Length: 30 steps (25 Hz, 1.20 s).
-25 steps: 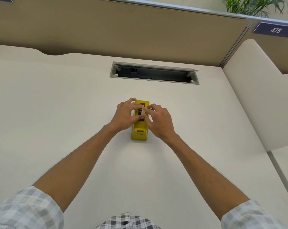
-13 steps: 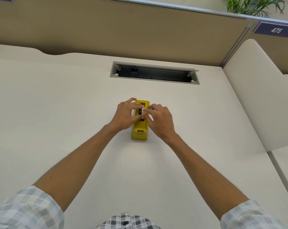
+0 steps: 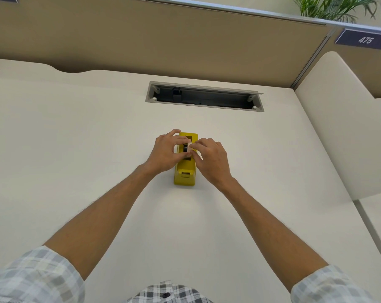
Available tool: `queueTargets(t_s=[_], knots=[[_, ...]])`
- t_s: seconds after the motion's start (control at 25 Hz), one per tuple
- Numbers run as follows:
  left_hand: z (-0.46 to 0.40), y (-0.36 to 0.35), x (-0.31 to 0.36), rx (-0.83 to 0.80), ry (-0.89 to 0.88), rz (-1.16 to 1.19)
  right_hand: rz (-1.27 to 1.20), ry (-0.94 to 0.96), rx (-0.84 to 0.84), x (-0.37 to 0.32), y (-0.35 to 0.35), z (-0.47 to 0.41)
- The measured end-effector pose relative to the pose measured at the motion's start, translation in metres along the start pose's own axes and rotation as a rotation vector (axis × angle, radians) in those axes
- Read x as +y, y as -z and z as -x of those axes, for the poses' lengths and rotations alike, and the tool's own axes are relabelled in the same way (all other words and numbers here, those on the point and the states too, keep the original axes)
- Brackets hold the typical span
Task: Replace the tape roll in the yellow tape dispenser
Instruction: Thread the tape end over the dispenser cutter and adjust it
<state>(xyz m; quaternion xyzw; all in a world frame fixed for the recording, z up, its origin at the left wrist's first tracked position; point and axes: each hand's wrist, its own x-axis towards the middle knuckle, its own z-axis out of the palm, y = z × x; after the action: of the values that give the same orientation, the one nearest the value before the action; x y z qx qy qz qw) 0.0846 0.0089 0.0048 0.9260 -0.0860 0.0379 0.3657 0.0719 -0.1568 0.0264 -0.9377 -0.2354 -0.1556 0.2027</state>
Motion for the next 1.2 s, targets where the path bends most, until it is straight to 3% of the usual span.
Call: queueTargets(t_s=[0.64, 1.2], knots=[[0.0001, -0.0001, 0.0007, 0.000, 0.004, 0.002, -0.007, -0.030, -0.044, 0.0016, 0.0013, -0.0041], [-0.0014, 0.0006, 0.0023, -0.032, 0.037, -0.048, -0.007, -0.025, 0.016, -0.0003, 0.0003, -0.0017]])
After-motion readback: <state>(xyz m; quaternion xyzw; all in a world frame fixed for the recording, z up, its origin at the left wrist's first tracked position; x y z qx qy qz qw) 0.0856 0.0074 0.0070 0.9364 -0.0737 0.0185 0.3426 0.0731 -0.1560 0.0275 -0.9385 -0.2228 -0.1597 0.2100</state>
